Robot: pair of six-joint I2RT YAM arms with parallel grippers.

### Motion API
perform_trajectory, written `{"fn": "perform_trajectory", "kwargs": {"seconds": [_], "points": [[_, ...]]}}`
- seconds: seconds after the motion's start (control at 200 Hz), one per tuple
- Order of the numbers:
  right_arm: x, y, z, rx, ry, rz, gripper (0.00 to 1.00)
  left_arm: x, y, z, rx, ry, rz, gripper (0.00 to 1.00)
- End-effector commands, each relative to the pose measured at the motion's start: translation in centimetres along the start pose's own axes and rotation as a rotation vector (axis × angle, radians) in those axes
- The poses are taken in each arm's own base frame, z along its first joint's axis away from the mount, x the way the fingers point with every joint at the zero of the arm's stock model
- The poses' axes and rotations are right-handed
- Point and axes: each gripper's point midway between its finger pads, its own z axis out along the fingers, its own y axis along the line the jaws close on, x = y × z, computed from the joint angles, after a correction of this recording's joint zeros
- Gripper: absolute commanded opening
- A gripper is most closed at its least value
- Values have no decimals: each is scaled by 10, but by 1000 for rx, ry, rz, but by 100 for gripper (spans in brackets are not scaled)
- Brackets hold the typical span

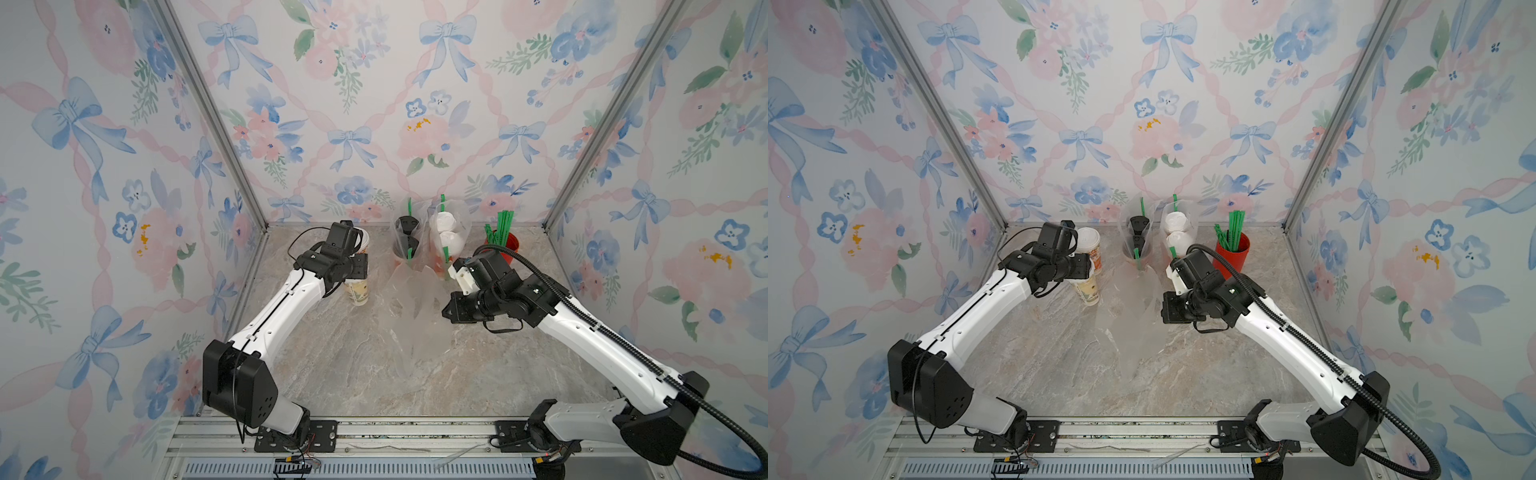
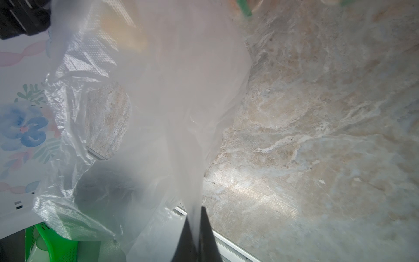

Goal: Pack milk tea into plastic carrier bags
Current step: Pick up the milk tea cup at the center of the board, then place the milk tea cup in the plastic carrier bag.

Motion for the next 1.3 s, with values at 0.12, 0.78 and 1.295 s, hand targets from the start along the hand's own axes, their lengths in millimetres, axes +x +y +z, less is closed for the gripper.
{"fn": "perform_trajectory", "kwargs": {"seconds": [0.12,0.78,1.295], "points": [[0,6,1,-7,16,-11,0,-42,-22,-58,94,-128,7,54],[0,8,9,-14,28,-16,0,-81,-74,-180,257,-281,53,47],[0,12,10,-17,31,-24,0,-79,-108,-230,444,-318,66,44]]}}
